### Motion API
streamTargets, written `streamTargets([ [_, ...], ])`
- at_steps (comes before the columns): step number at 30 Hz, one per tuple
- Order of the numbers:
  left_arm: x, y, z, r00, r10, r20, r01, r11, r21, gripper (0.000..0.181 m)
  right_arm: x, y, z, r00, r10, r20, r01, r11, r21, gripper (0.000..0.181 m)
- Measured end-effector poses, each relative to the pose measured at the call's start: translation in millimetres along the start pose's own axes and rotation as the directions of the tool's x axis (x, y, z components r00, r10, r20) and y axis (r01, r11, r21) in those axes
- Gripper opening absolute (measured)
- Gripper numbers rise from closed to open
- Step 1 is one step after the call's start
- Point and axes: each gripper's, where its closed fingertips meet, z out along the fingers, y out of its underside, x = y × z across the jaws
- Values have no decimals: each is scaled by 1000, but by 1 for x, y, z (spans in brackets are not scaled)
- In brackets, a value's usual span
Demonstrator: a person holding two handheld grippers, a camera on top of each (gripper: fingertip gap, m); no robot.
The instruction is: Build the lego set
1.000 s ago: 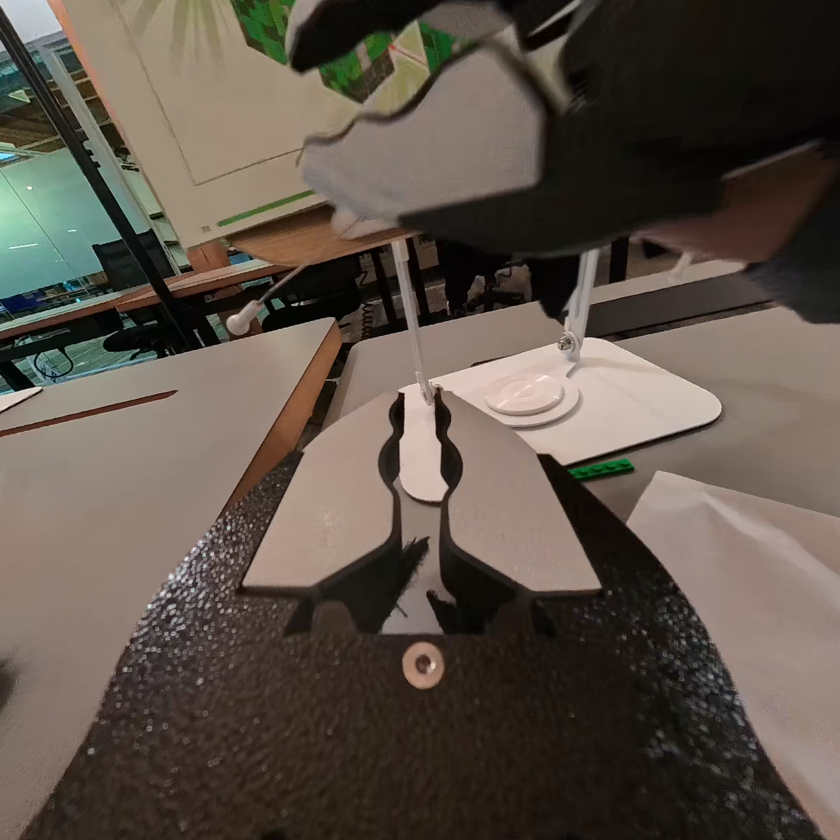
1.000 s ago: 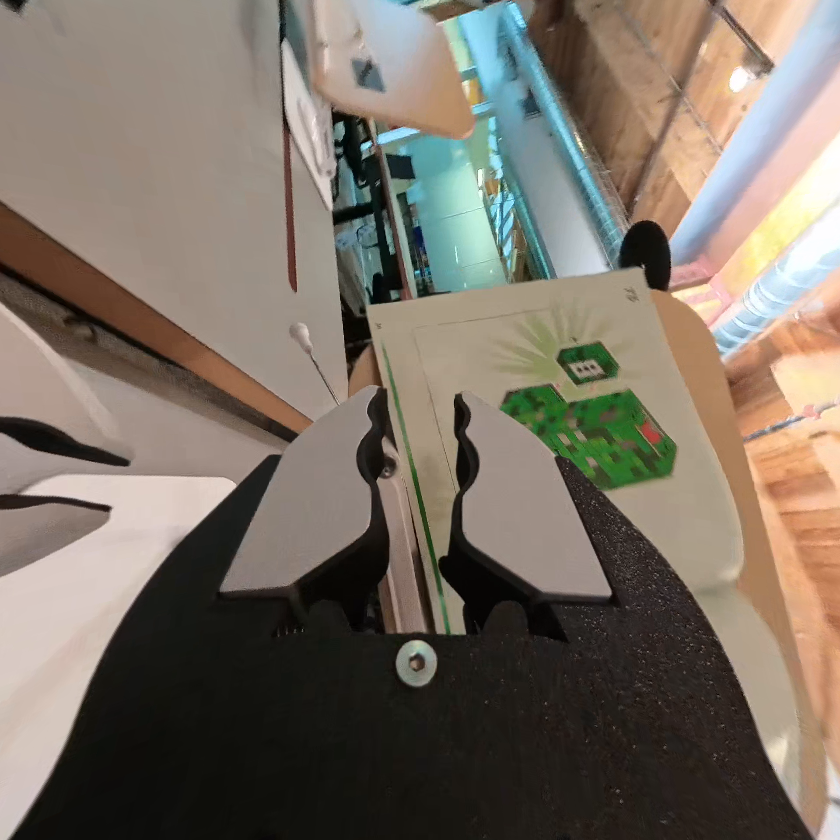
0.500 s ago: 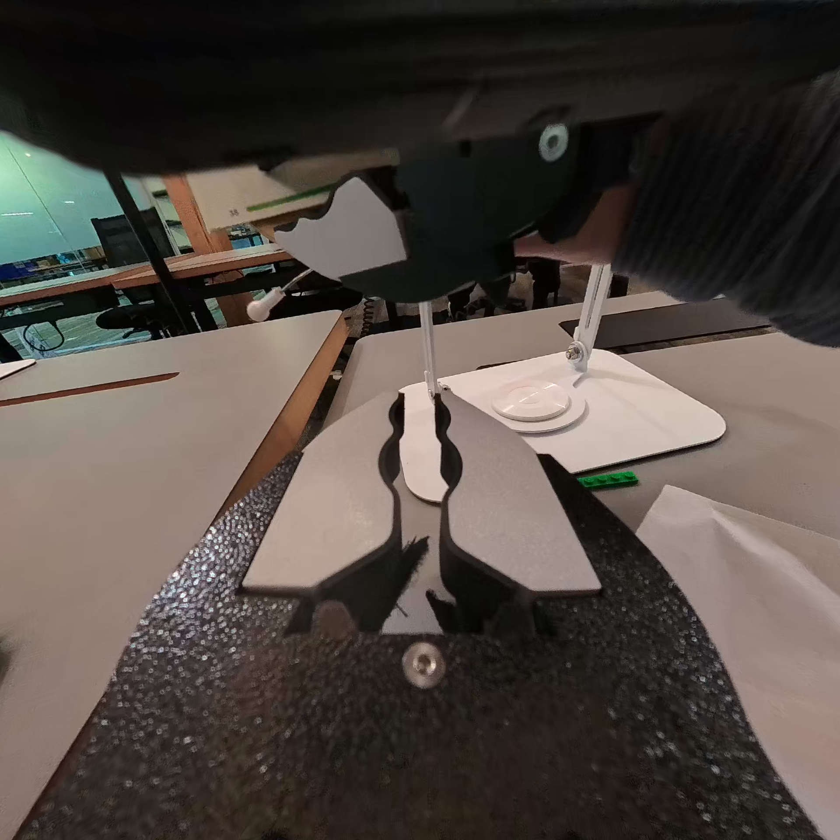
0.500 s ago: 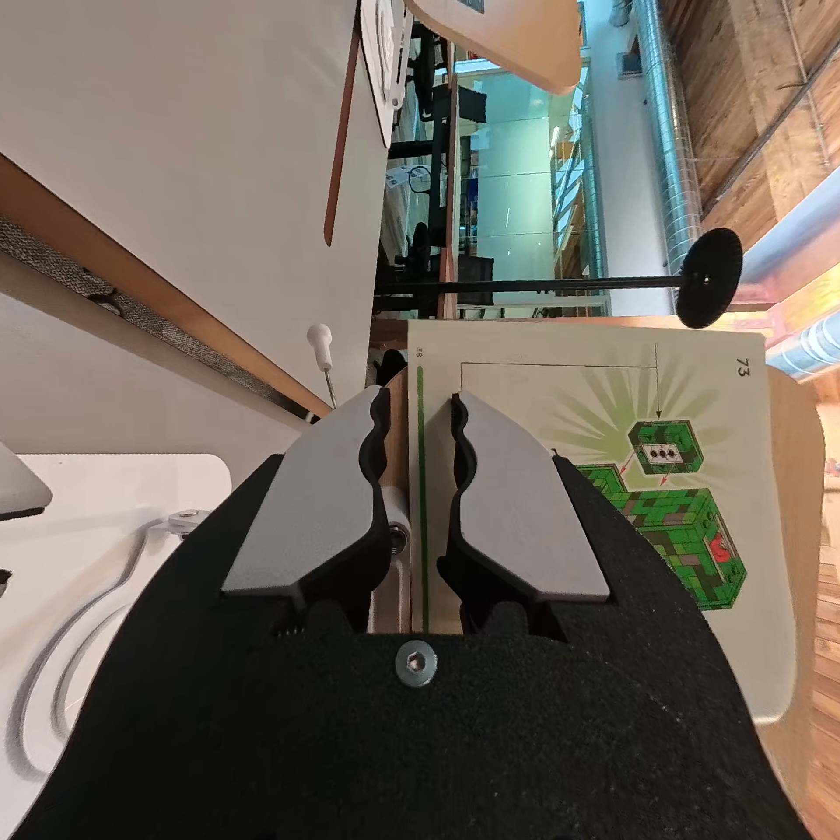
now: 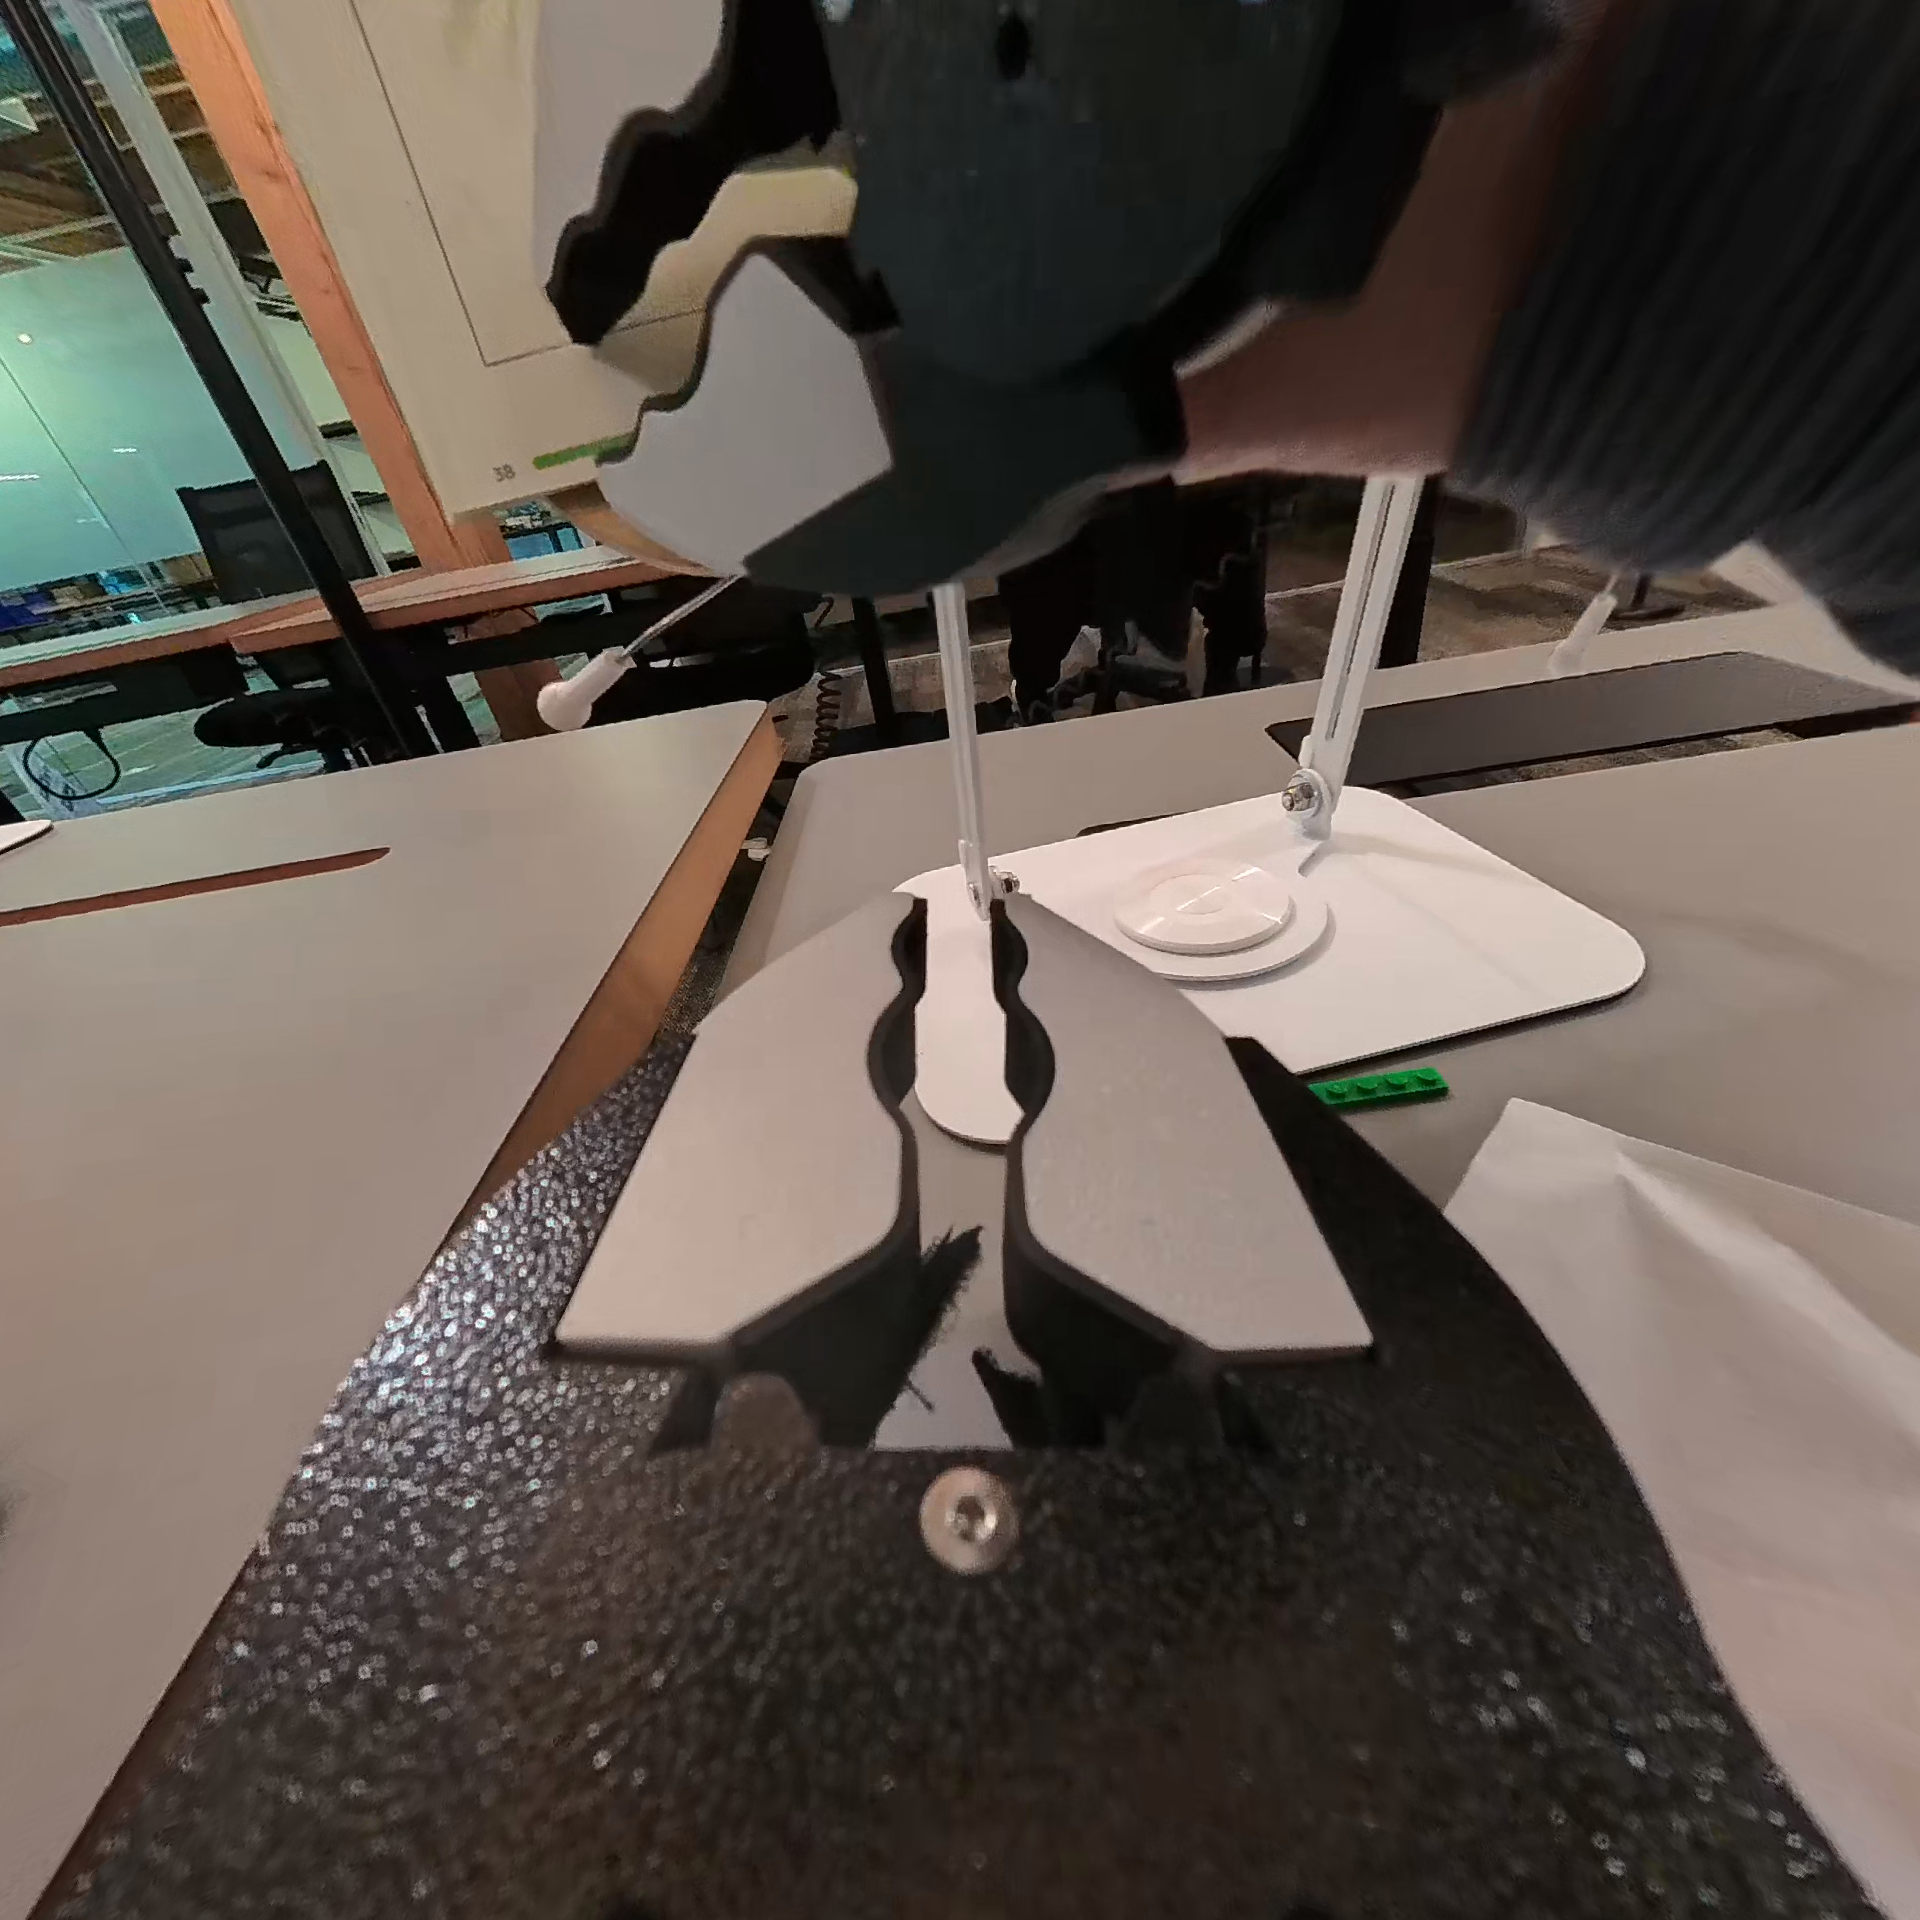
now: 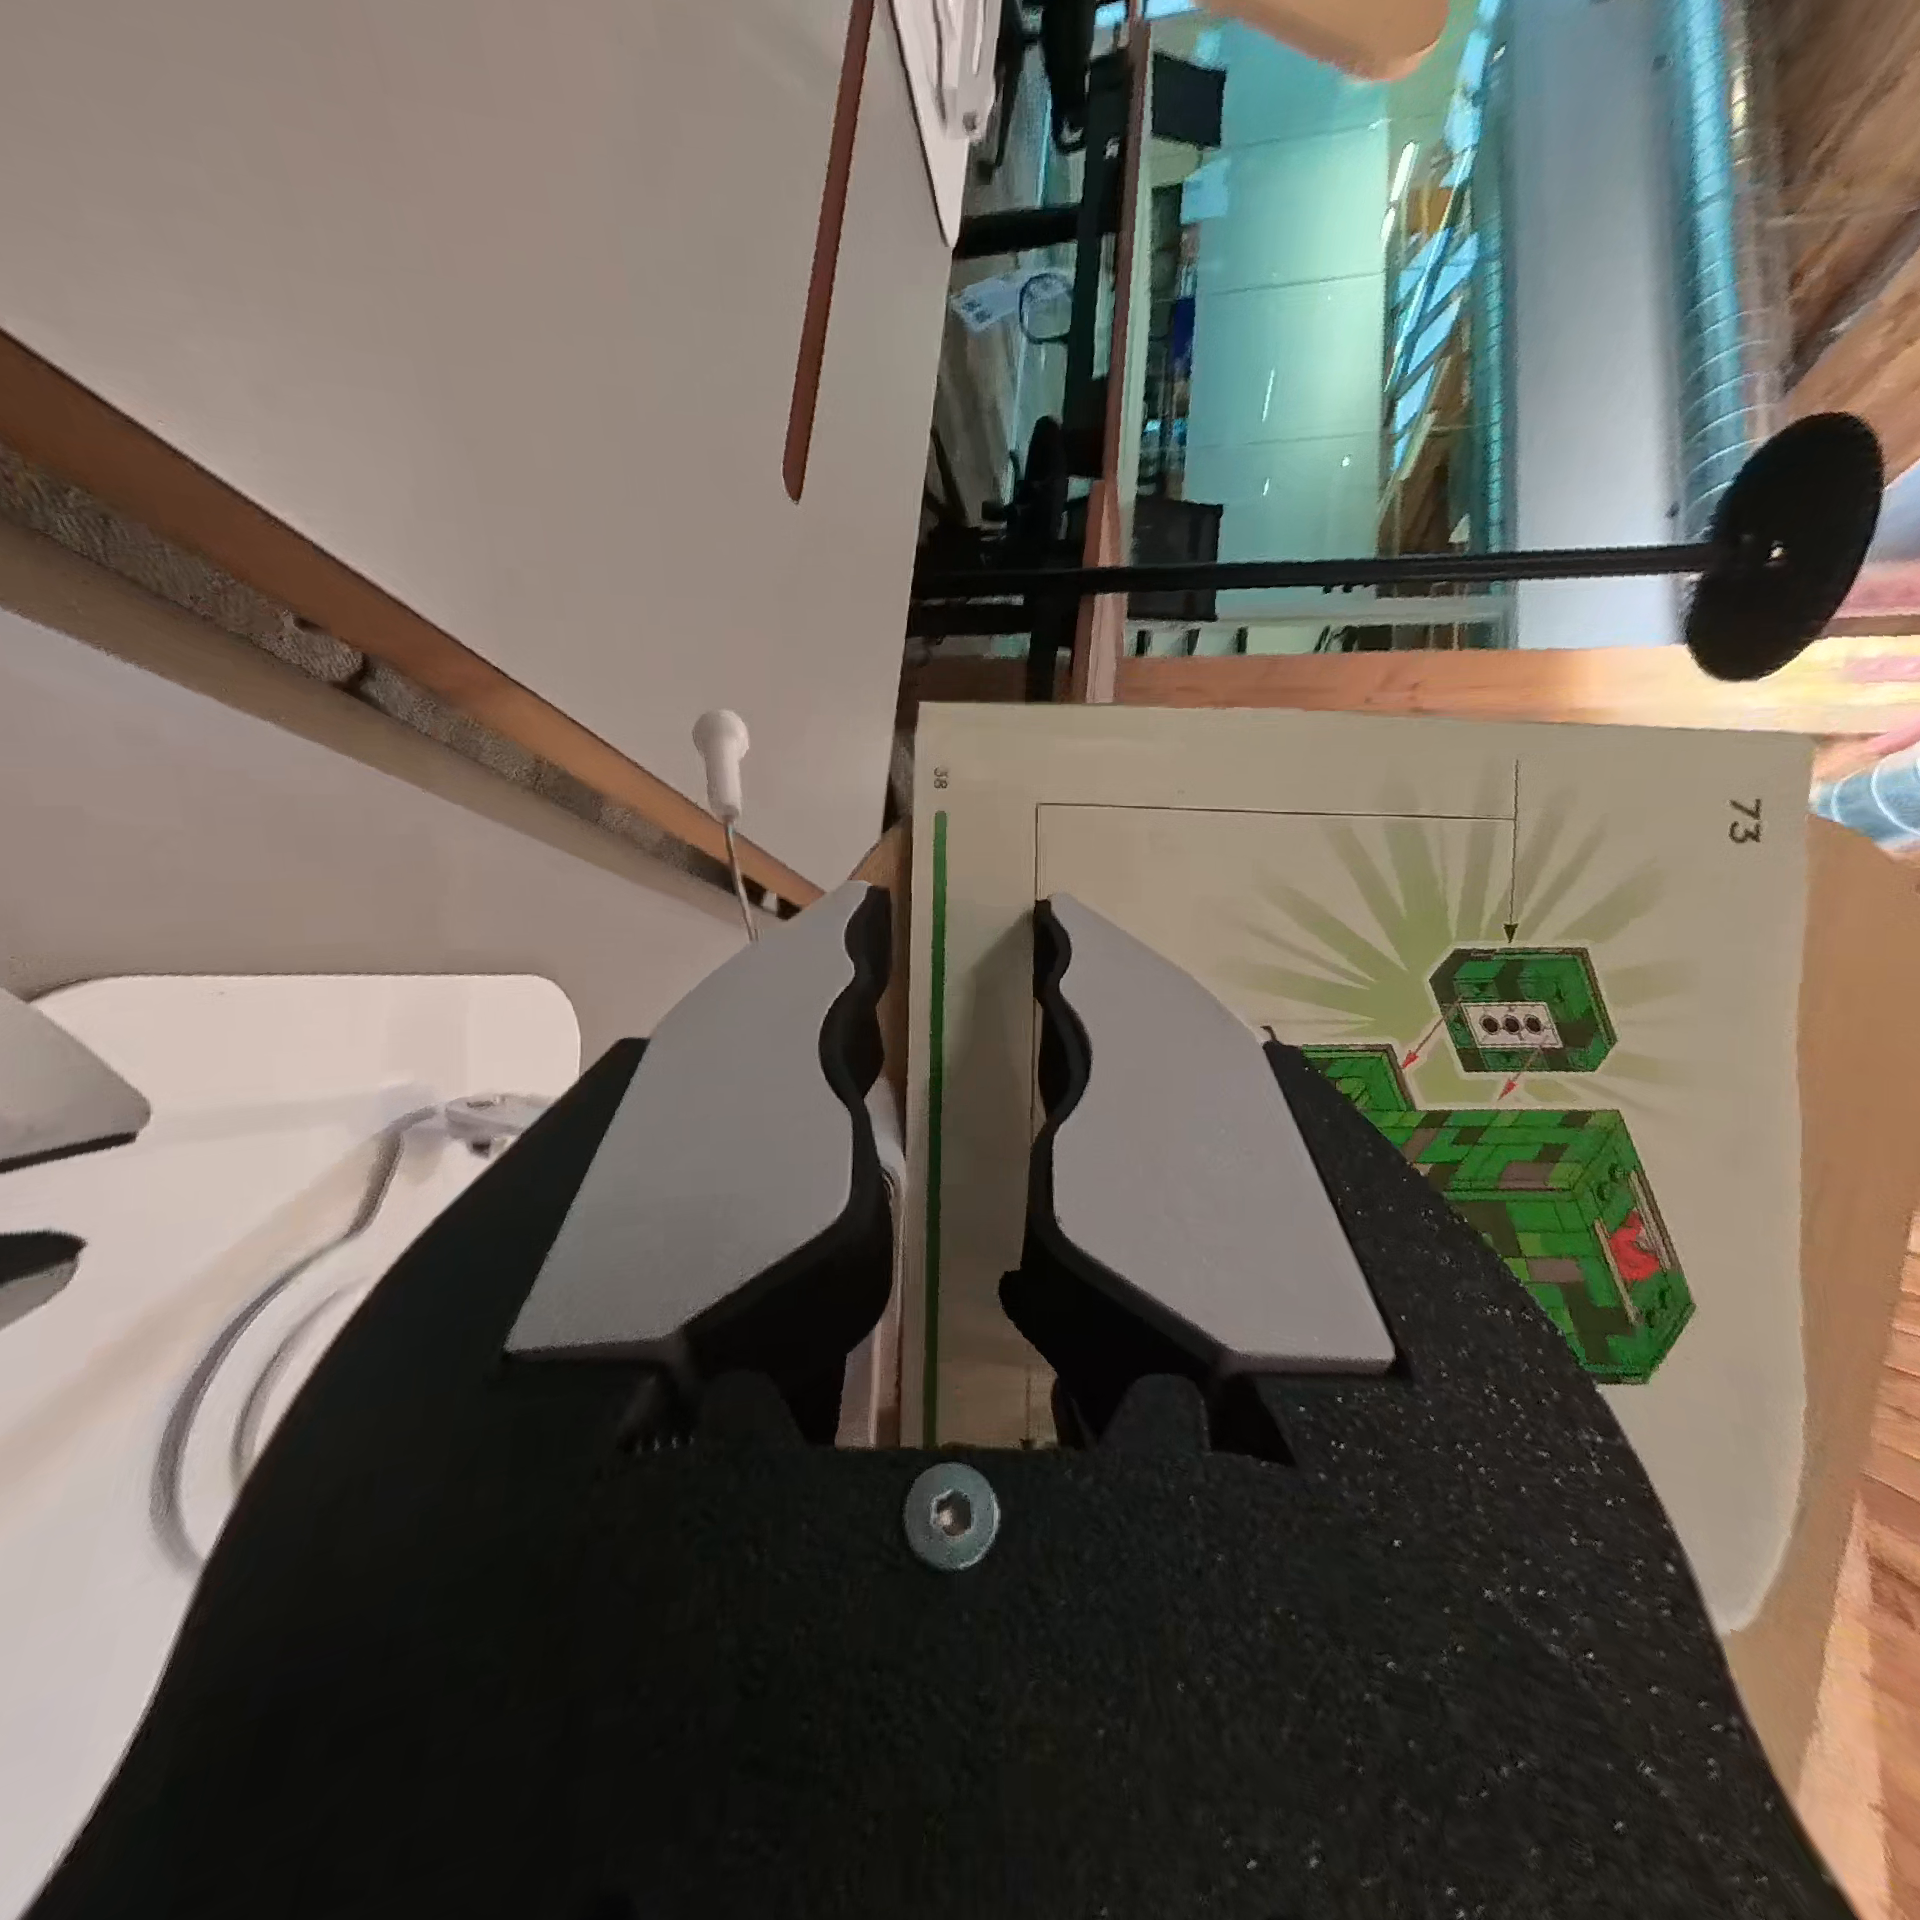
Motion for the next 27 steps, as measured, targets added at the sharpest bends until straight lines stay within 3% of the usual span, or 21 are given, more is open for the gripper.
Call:
streamTargets([
  [7, 0, -1, -1, 1000, 0, -2, 0, 1000, 4, 11, 4, 6, 2, 997, -77, -3, 77, 993, -93, 25],
  [27, 1, 0, 0, 1000, 8, -8, -8, 1000, -1, 11, -1, -2, 1, 997, -67, 27, 69, 993, -93, 19],
])
